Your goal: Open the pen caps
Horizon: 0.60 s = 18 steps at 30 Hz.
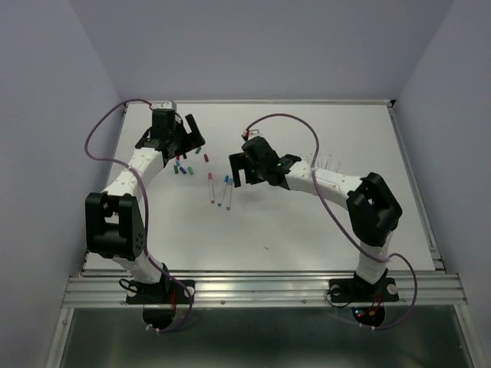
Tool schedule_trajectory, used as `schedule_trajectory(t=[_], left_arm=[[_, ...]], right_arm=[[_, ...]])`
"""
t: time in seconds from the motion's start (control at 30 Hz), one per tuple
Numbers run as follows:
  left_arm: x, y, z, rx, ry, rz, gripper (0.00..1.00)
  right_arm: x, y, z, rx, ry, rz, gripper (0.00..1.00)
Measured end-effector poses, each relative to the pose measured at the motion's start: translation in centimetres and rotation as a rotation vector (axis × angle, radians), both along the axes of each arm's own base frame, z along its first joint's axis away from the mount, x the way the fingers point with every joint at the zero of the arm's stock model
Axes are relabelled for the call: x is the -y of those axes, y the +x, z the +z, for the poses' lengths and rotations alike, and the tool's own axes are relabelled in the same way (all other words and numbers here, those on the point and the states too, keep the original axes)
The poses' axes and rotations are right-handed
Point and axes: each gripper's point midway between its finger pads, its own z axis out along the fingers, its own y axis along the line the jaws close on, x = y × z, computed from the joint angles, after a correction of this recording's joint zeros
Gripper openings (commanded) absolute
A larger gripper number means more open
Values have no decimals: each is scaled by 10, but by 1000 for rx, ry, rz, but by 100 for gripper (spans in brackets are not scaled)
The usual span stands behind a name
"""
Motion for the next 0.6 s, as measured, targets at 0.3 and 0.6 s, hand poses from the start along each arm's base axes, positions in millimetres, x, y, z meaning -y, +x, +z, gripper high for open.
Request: schedule_trajectory(t=[0.3,0.6], left_arm=[[-1,-6,-11,-20,5,-3,99],[-9,-9,-17,-30,3,4,99]], right_arm=[[-53,-19,-50,-52,-137,65,100],[-57,-20,-64,-54,-218,45,100]])
